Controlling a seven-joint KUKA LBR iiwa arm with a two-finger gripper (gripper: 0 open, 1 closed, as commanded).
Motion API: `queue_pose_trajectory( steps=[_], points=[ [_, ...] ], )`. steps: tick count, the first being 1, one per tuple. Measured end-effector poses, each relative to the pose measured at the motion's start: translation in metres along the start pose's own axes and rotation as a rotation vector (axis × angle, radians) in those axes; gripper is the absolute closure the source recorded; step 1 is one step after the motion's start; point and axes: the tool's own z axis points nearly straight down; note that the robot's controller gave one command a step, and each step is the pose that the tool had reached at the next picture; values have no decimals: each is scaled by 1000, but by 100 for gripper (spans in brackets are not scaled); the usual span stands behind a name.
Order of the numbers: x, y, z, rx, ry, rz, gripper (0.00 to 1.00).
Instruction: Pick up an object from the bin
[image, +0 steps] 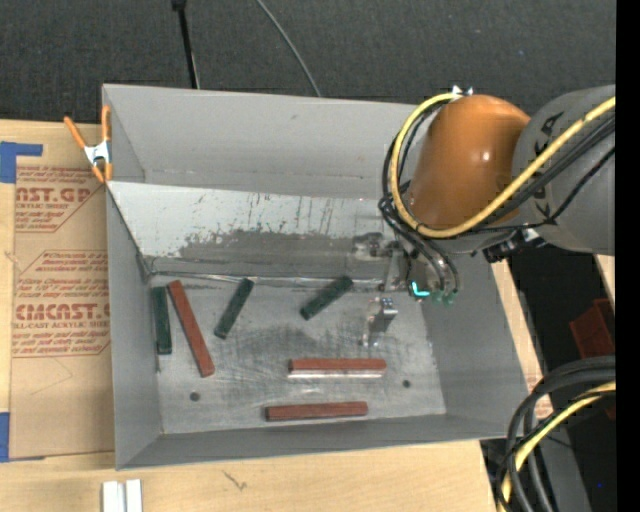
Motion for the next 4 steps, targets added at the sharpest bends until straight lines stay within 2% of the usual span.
queue_pose_trajectory(
  steps=[1,2,3,4],
  points=[
    [-2,0,-4,0,-8,0,0],
    [23,-8,75,-1,-11,24,0],
    [32,-15,105,0,-2,16,0],
    [23,-4,83,-1,-7,161,0]
  ],
)
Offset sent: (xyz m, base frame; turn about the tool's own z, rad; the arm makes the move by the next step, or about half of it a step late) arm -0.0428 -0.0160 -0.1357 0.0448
